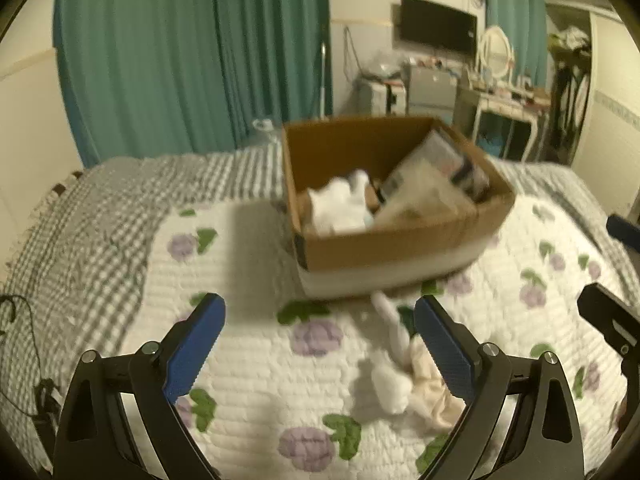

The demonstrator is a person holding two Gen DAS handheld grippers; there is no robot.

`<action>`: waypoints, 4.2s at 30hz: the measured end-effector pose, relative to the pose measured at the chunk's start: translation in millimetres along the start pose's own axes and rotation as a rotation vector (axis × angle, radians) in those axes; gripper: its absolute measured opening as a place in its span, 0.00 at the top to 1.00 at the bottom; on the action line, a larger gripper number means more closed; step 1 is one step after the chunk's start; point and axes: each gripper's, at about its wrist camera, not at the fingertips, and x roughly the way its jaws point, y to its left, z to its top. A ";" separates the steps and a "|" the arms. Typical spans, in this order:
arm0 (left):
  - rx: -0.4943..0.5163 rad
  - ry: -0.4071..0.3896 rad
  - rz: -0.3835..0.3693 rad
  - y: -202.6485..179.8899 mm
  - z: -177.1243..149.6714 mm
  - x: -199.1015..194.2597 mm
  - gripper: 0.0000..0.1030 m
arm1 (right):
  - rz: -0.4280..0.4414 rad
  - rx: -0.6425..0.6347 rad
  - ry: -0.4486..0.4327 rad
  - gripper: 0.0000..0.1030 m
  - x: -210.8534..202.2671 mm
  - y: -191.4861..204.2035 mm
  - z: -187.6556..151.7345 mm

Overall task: Organize soft objects
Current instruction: 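Move both tools back toward the remaining items beside the box, then grasp the white plastic tube with the right tool while the left grasps a white glove, then lift the tube and glove over the cardboard box with both tools, then lower both items into the box and open both tools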

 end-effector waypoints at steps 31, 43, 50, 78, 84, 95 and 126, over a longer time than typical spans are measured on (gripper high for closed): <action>-0.015 0.286 -0.126 -11.1 -58.8 82.3 0.41 | 0.071 -0.055 0.364 0.40 80.5 -5.2 -107.7; 0.007 0.259 -0.142 -5.3 -56.9 66.9 0.77 | 0.126 -0.040 0.391 0.71 78.0 3.2 -109.8; -0.019 0.224 -0.130 11.9 -52.8 45.6 0.78 | 0.121 -0.022 0.369 0.73 63.9 10.1 -103.0; 0.003 -0.200 -0.142 33.0 26.2 -119.7 0.77 | 0.063 -0.032 -0.136 0.74 -98.1 51.9 40.8; -0.026 -0.250 -0.173 39.3 52.0 -133.2 0.78 | 0.047 -0.043 -0.228 0.74 -114.3 53.3 73.6; -0.002 -0.370 -0.138 48.0 88.4 -114.7 0.77 | 0.063 -0.035 -0.253 0.73 -83.1 36.4 100.0; 0.030 -0.040 -0.206 19.9 112.9 109.4 0.77 | 0.075 -0.019 0.049 0.71 139.6 -4.9 74.2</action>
